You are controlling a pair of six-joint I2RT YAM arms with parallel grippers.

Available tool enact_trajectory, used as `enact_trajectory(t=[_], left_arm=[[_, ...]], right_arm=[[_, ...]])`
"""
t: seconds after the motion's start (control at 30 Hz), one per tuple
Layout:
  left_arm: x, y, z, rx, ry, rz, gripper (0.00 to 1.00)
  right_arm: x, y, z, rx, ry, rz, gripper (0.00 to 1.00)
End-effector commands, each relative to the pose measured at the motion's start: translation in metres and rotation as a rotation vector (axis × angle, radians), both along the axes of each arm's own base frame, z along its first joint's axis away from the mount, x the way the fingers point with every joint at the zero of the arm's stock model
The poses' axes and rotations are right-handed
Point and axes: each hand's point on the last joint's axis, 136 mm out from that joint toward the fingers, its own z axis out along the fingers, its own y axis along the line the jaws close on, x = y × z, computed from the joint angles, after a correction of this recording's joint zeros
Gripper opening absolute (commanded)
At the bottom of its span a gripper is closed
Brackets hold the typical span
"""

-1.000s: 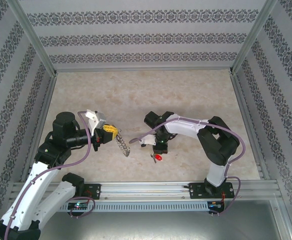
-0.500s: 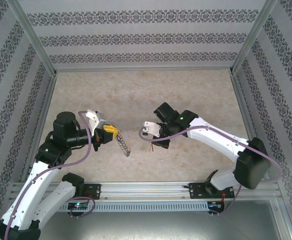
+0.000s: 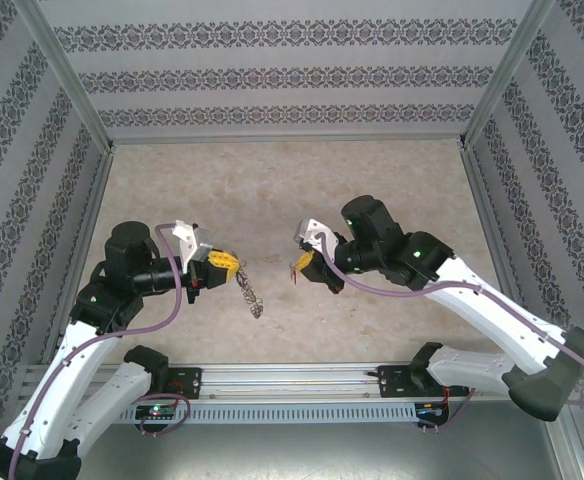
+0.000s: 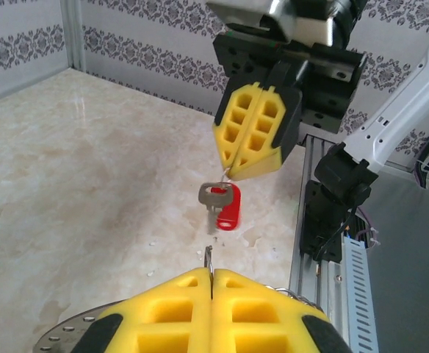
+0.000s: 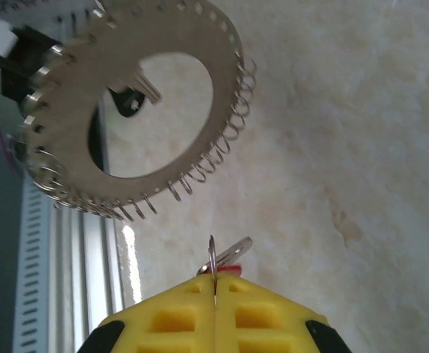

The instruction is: Put the keys on the keyring

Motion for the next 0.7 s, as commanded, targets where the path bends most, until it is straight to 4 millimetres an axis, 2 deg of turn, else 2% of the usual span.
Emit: enact_trajectory(t=[0.0, 0.2, 0.37, 0.67], left_arm=[[-0.013, -0.005, 0.031, -0.019, -0.129, -0.081, 0.00], [-0.018, -0.010, 0.042, -0.032, -0.162, -0.135, 0.00], [-0.019, -0.015, 0.041, -0.023, -0.160, -0.170, 0.00], [-0.017, -0.019, 0.040, -0.036, -0.164, -0.192, 0.00]], right_arm=[[-0.017, 0.005, 0.024, 0.104, 0.002, 0.066, 0.00], [-0.022, 0.005, 0.050, 0.153, 0.005, 0.120, 0.00], [-0.018, 0.011, 0.065, 0.182, 0.014, 0.121, 0.00], [-0.021, 0.027, 0.068, 0.174, 0.017, 0.135, 0.00]])
